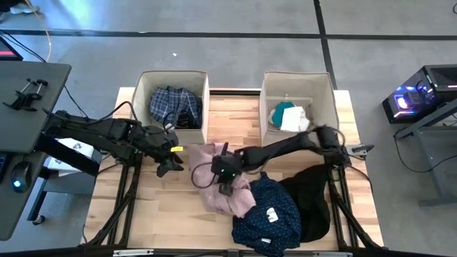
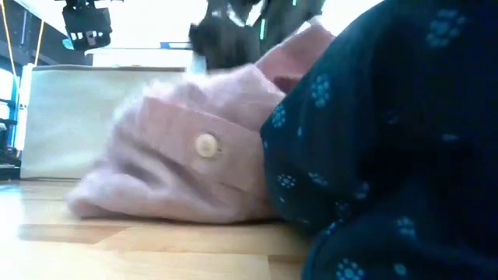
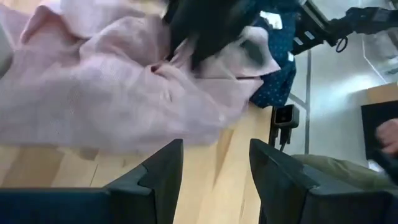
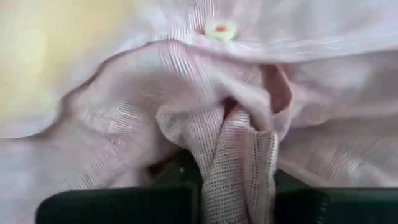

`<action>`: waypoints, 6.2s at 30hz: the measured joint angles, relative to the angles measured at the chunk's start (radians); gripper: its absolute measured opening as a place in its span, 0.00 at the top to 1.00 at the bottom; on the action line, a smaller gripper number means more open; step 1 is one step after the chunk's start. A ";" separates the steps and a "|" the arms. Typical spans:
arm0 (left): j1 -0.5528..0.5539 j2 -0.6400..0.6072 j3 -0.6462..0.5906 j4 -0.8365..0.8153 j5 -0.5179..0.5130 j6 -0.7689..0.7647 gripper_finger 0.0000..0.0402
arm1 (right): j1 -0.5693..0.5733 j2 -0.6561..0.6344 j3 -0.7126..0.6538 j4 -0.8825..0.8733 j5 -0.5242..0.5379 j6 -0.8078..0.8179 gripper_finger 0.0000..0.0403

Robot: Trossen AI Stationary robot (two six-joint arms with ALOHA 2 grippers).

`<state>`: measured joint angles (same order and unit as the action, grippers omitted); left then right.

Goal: Sort clothes
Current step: Put the pink cloth into the right laundry organizer, then put the navy blue dotted cloth into the left laundry organizer

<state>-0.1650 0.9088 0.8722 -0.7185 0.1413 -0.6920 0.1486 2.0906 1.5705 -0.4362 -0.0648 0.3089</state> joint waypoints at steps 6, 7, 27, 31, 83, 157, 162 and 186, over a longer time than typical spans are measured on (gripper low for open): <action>0.000 0.000 0.000 0.095 0.000 0.023 0.57 | -0.004 -0.230 0.008 -0.039 -0.005 0.004 0.95; 0.000 0.000 0.000 0.115 0.000 0.023 0.57 | -0.005 -0.267 0.006 -0.044 -0.004 0.007 0.95; 0.000 0.000 0.000 0.328 -0.123 0.052 0.57 | -0.005 -0.985 0.010 -0.185 0.872 -0.175 0.95; 0.001 0.000 0.000 0.329 -0.165 0.017 0.57 | -0.005 -1.062 0.012 0.001 0.991 -0.404 0.95; 0.105 0.001 0.000 0.439 -0.354 -0.032 0.57 | -1.100 -0.818 -0.493 -0.545 0.000 -0.090 0.95; 0.065 0.003 0.000 0.423 -0.343 -0.056 0.57 | -0.957 -0.582 -0.787 -0.232 -0.040 -0.068 0.56; 0.065 0.003 0.000 0.404 -0.344 -0.068 0.57 | -0.961 -0.548 -0.827 -0.154 -0.030 -0.101 0.56; 0.057 0.003 0.000 0.381 -0.315 -0.092 0.57 | -0.695 -1.030 -0.401 -0.618 0.208 0.285 0.56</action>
<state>-0.1082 0.9117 0.8719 -0.3376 -0.1732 -0.7844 -0.5468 1.0606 1.1699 -1.0544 0.1430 0.5940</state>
